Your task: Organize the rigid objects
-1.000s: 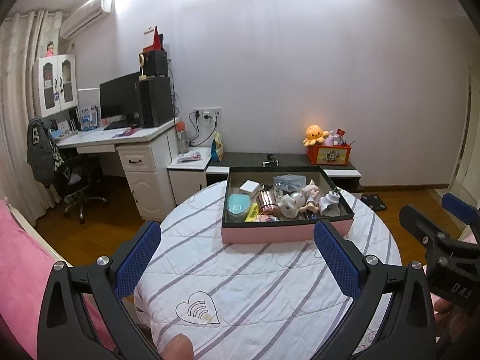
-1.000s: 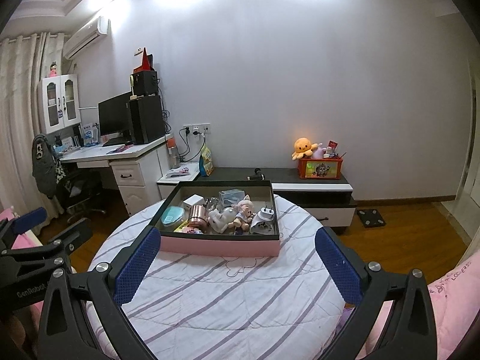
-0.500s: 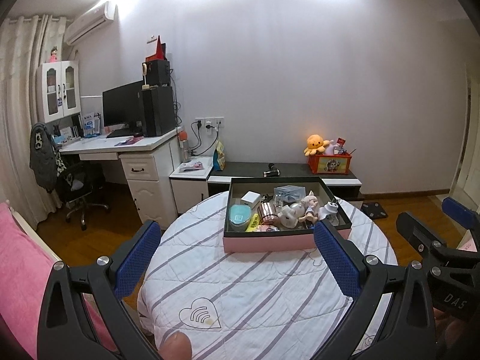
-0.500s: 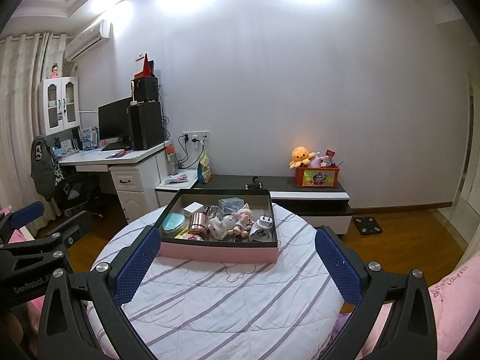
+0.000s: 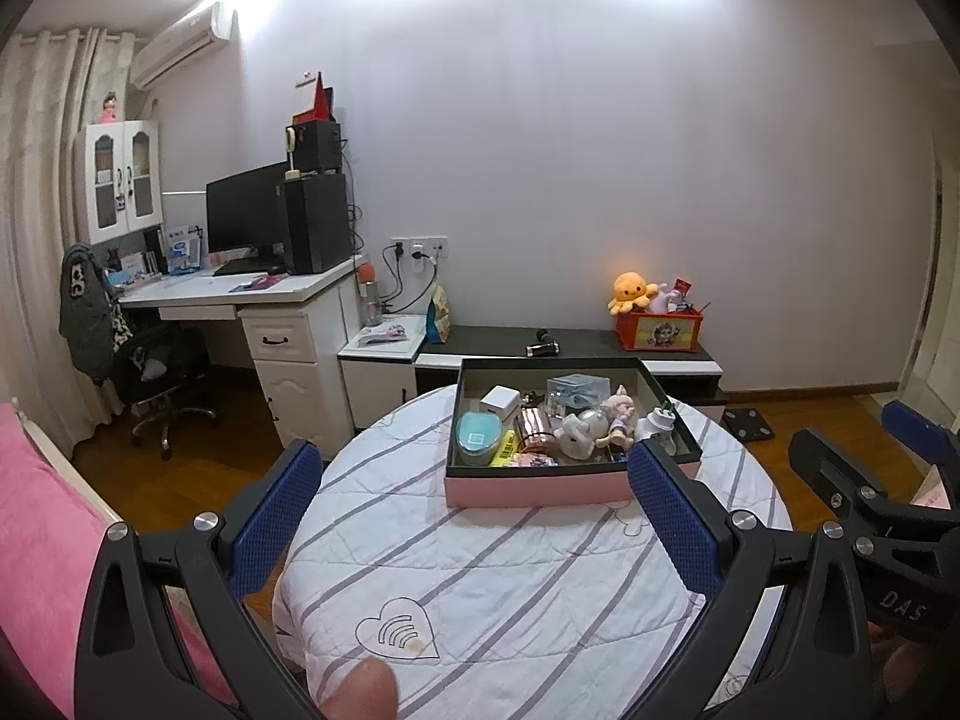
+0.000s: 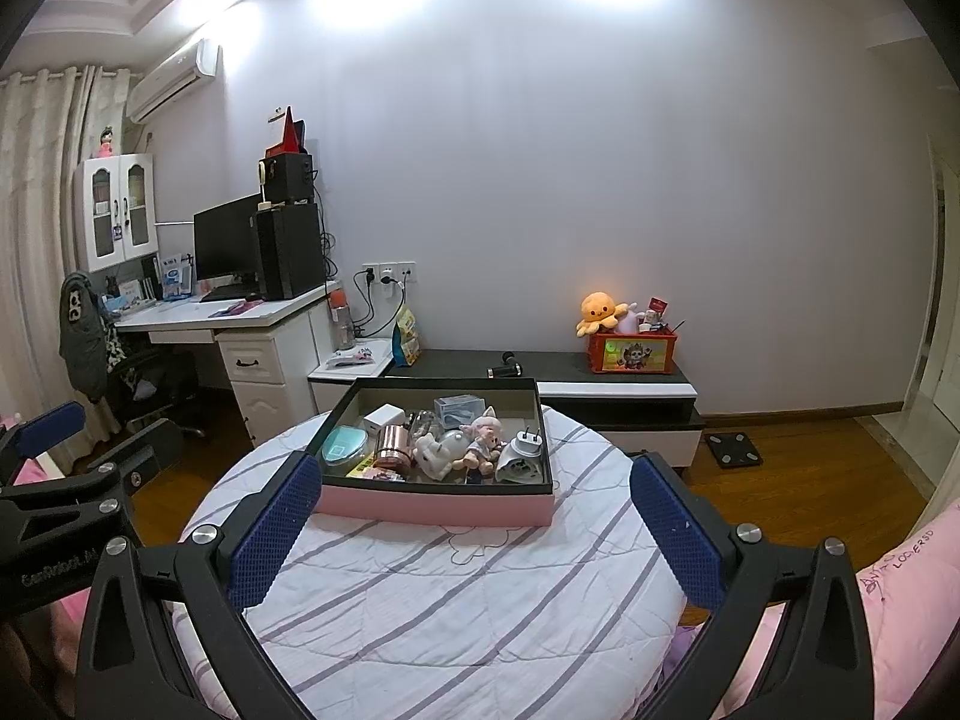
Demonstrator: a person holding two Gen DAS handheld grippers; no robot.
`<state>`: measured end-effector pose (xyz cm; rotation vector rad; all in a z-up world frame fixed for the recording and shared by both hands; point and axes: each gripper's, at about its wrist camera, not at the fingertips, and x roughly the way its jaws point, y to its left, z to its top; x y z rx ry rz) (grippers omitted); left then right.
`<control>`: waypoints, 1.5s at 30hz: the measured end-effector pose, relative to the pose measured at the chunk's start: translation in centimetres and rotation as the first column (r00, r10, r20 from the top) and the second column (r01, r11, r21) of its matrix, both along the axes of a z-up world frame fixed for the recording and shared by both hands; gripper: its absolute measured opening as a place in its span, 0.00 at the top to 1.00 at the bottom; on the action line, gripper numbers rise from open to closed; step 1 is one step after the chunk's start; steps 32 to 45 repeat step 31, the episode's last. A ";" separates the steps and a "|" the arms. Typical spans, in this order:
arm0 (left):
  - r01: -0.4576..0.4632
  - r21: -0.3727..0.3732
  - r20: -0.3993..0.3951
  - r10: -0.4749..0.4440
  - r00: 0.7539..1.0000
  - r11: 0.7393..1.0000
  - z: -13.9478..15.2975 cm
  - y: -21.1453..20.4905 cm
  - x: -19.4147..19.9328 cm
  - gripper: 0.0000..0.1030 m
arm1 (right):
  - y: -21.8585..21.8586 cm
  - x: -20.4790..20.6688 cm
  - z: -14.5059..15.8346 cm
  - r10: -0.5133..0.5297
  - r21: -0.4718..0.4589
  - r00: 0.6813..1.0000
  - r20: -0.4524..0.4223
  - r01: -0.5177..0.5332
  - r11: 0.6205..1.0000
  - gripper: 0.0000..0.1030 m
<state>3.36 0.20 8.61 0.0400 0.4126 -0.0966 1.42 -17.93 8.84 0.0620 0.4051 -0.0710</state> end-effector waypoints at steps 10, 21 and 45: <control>0.008 0.006 0.025 -0.008 1.000 1.000 0.2 0.0 -0.1 0.00 | 0.0 0.1 0.0 0.001 -0.003 1.000 0.001 -0.001 1.000 0.00; 0.024 -0.010 0.023 -0.024 0.999 1.000 0.2 0.3 -0.2 0.00 | 0.3 0.3 -0.1 0.007 -0.008 1.000 0.000 -0.007 1.000 0.00; 0.038 -0.016 0.035 -0.037 0.999 0.999 0.0 0.2 -0.2 0.00 | 0.2 0.3 -0.1 -0.002 -0.005 1.000 0.002 0.002 1.000 0.00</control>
